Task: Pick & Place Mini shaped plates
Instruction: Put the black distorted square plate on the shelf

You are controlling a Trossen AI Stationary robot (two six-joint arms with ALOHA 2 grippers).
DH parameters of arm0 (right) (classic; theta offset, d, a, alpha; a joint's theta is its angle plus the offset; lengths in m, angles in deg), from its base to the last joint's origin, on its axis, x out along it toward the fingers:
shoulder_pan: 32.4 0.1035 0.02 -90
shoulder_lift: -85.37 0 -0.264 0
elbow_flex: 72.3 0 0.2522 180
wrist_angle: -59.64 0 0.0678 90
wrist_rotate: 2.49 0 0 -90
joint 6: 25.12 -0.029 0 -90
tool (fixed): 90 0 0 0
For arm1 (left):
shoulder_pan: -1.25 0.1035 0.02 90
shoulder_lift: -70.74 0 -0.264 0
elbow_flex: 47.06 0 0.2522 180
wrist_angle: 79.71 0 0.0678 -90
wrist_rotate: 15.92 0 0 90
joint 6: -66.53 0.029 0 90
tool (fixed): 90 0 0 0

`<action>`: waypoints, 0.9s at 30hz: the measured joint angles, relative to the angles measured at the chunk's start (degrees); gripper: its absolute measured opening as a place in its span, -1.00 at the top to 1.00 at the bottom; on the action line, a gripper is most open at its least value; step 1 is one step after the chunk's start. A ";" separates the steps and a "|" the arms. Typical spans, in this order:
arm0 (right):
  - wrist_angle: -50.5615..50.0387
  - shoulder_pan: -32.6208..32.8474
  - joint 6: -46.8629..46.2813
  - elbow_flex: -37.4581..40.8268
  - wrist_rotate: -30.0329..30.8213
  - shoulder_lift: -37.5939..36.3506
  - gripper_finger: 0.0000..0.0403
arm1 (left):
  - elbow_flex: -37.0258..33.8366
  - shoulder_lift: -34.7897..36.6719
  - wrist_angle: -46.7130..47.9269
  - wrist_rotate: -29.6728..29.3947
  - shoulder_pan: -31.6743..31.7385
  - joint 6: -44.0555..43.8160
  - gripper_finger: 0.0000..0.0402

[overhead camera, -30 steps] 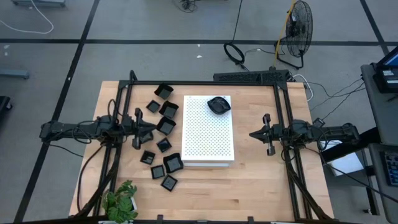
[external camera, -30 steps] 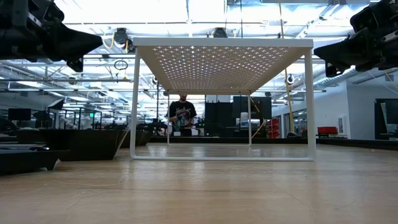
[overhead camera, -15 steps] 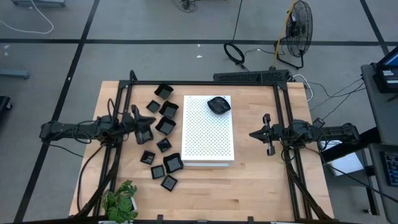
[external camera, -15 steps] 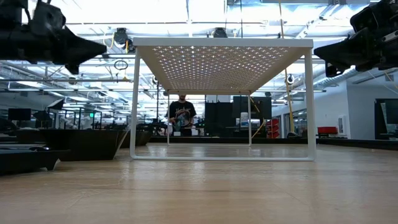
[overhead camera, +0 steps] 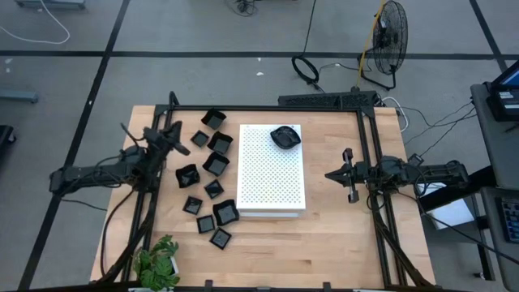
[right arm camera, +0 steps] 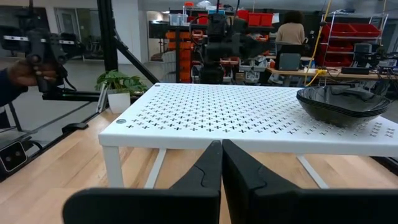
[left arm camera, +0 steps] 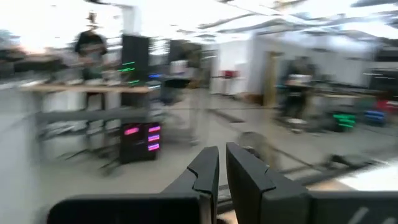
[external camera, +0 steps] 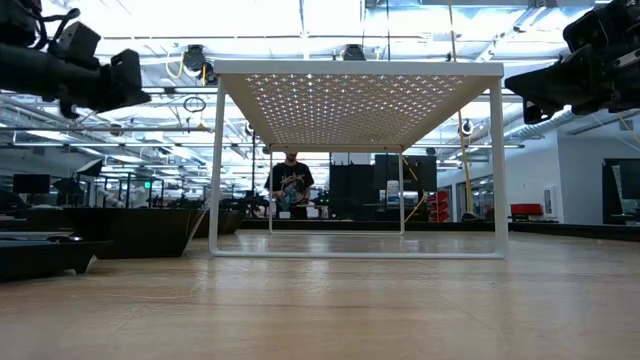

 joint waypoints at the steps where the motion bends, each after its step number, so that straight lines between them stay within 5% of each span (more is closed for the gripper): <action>1: -0.02 0.00 0.00 0.02 0.00 0.00 1.00 | 0.00 -0.41 -0.04 3.85 1.18 -0.50 0.85; 6: -0.02 0.00 0.00 0.01 0.00 0.00 1.00 | 4.84 -5.70 13.68 9.41 8.93 -11.95 0.79; 10: -0.01 0.00 0.01 0.02 0.00 0.00 1.00 | 13.09 -15.37 24.33 16.06 16.84 -22.50 0.53; 18: -0.02 0.00 0.00 0.01 0.00 0.00 1.00 | 29.60 -44.94 27.47 36.66 34.45 -23.68 -0.09; 23: -0.02 0.00 0.00 0.02 0.00 0.00 1.00 | 40.58 -64.89 30.88 48.87 43.30 -23.73 -0.14; 27: 0.00 0.00 0.00 0.02 0.00 0.00 1.00 | 46.43 -74.57 35.65 50.90 44.64 -23.00 -0.09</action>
